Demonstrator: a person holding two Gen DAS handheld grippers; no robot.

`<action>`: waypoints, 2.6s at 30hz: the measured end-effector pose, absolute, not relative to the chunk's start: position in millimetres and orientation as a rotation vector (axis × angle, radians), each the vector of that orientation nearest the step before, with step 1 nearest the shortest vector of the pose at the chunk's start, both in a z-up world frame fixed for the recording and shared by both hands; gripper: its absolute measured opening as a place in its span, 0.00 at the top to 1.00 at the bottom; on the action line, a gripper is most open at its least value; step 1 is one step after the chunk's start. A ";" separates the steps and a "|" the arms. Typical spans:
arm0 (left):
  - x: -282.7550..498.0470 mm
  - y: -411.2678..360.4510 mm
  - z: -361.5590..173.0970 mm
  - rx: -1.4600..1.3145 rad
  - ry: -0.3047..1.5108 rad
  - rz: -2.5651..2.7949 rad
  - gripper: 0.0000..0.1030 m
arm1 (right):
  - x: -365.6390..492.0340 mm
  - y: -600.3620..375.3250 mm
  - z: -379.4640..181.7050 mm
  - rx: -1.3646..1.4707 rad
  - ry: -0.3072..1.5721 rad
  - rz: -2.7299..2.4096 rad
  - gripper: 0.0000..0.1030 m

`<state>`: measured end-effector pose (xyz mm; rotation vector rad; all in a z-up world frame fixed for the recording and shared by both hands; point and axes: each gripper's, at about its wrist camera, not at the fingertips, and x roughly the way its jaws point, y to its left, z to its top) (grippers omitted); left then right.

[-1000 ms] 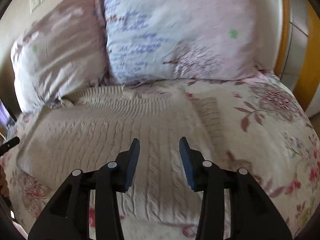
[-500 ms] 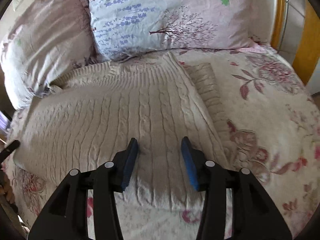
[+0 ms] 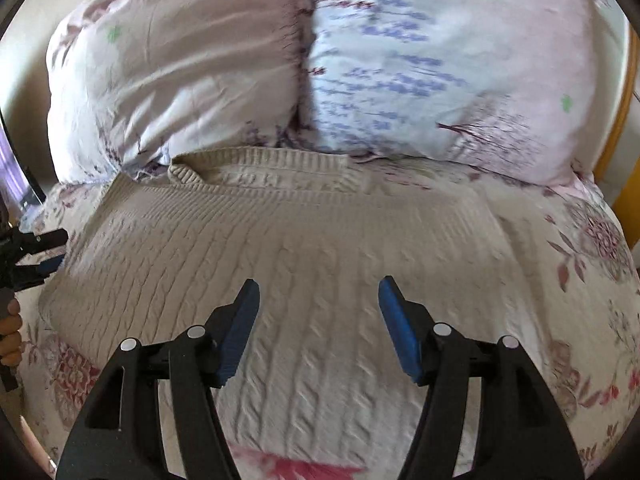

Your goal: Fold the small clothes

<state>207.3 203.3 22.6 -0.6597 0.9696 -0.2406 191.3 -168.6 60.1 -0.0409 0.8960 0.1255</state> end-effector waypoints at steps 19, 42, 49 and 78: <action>230.4 190.9 19.5 -0.719 0.973 -0.221 0.50 | 200.2 -152.4 39.4 -0.102 0.942 0.116 0.36; 233.2 83.0 106.5 -0.791 0.776 -0.583 0.86 | 174.0 -232.7 72.0 0.240 0.859 0.170 0.36; 245.0 -30.1 108.8 -0.756 0.814 -0.733 0.87 | 154.0 -304.3 87.7 0.349 0.787 0.101 0.35; 228.6 -25.8 27.6 -0.560 1.000 -0.483 0.39 | 217.0 -364.1 35.9 0.994 1.076 0.347 0.36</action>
